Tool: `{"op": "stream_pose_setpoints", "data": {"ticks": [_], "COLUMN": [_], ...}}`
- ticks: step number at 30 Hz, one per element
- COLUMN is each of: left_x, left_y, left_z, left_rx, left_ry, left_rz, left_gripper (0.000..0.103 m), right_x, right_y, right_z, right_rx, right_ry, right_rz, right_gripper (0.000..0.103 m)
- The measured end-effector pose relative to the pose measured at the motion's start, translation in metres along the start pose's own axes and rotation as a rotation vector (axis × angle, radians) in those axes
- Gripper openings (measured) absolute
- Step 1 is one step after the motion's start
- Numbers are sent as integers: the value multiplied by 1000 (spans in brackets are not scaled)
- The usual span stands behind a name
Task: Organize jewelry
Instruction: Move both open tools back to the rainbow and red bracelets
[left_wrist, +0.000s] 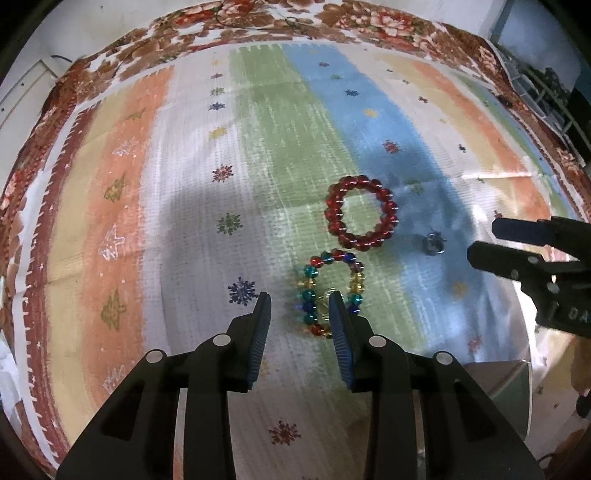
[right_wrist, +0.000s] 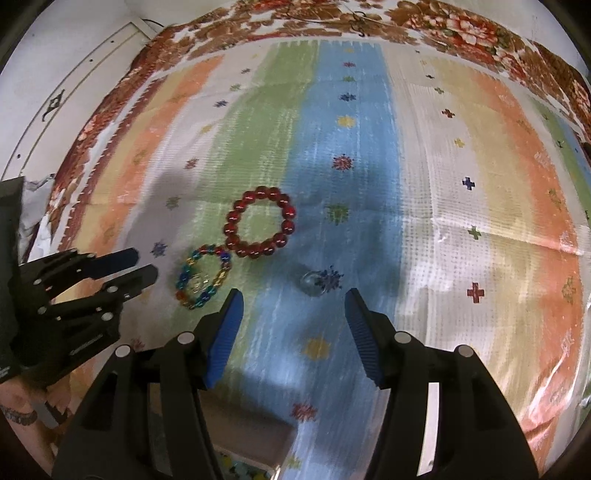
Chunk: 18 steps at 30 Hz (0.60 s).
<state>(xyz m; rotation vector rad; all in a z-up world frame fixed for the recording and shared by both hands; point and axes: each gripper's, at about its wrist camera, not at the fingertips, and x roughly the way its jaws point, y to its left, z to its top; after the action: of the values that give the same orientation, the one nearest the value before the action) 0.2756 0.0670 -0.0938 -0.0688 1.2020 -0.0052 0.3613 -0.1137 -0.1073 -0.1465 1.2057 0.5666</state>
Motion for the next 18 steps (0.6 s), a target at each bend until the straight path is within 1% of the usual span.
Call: {"op": "stream_pose_setpoints", "data": {"ticks": [5,8,12,14,18], "left_x": [5,14,27,31,36], "left_y": [2,4,2,2,1], "left_z": [4,9,13,15,20], "left_rx": [-6,-14,-4,-3,-6], "left_ry": [9,25,50,57,65], "left_rz": [6,13,27,24,12], "left_gripper": [33,33,33,33,33], "right_x": [16,22,33,38,45], "right_y": [-8,-5,-4,-2,-1], "right_z": [11,17,24,27,36], "right_rx": [32,43,51,48,56], "right_ry": [22,26,46,62,63], "right_rz": [17,38,26,28,29], "right_gripper": [58,58,58,58,58]}}
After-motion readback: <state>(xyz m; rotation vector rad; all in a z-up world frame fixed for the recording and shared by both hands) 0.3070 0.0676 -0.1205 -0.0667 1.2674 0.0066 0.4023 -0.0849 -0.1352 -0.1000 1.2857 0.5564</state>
